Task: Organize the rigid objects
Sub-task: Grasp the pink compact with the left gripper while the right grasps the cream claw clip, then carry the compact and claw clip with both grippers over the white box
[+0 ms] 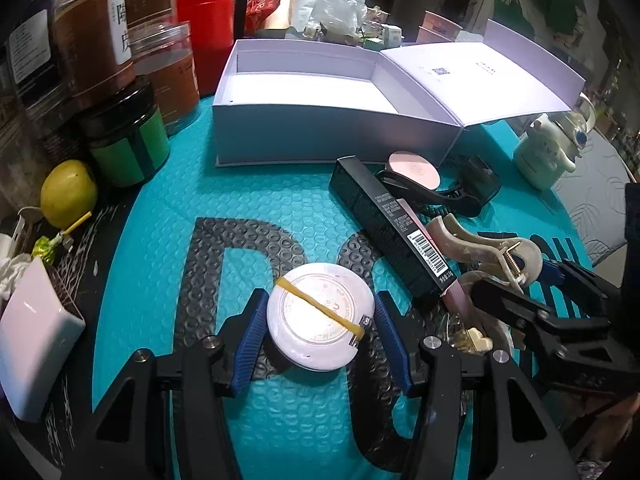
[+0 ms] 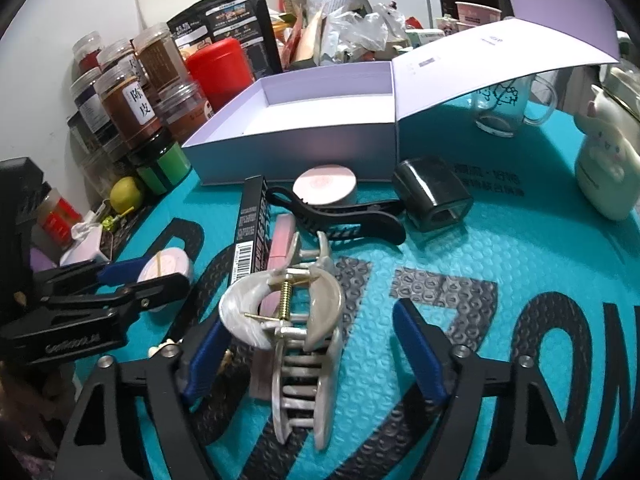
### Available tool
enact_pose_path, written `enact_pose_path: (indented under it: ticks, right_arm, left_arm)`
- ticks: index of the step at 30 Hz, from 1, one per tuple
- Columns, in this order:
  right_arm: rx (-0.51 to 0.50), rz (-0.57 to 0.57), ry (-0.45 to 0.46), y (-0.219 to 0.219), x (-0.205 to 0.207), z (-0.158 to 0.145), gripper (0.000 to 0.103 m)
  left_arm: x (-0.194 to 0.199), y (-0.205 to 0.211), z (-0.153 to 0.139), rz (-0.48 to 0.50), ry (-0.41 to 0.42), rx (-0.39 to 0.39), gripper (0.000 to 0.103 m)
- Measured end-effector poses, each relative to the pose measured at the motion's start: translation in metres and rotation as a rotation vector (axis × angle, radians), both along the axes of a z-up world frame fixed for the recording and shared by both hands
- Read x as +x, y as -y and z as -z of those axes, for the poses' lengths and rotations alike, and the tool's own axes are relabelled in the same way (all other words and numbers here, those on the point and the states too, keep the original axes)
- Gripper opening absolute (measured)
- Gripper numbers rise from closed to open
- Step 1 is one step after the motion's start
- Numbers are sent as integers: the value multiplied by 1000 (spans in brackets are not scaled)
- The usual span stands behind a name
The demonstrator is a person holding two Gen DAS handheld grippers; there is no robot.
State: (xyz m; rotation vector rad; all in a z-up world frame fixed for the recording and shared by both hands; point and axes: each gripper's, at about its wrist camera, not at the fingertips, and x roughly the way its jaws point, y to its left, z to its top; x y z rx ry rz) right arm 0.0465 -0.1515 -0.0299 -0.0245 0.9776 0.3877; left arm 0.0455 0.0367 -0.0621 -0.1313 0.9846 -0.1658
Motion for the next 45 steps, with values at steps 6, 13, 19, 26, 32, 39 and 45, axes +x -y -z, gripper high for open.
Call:
enact_pose_path:
  ticks: [6, 13, 19, 26, 32, 39, 45]
  right_arm:
    - [23, 23, 27, 2, -1, 1, 34]
    - [2, 28, 84, 3, -11, -8, 30]
    - [7, 32, 122, 6, -26, -16, 28]
    - [20, 31, 172, 12, -49, -29, 27]
    - [33, 21, 215, 16, -68, -41, 27]
    - [49, 2, 256, 19, -77, -55, 27]
    - [62, 2, 277, 22, -71, -64, 27]
  left_arm:
    - [-7, -1, -4, -8, 12, 5, 53]
    - [-16, -1, -10, -15, 36, 6, 54]
    - [-29, 0, -23, -25, 79, 2, 53]
    - [-52, 3, -36, -35, 125, 10, 54]
    - [-70, 12, -46, -34, 158, 20, 54]
    - [-78, 25, -61, -7, 201, 27, 54]
    - [-72, 33, -71, 34, 216, 18, 54]
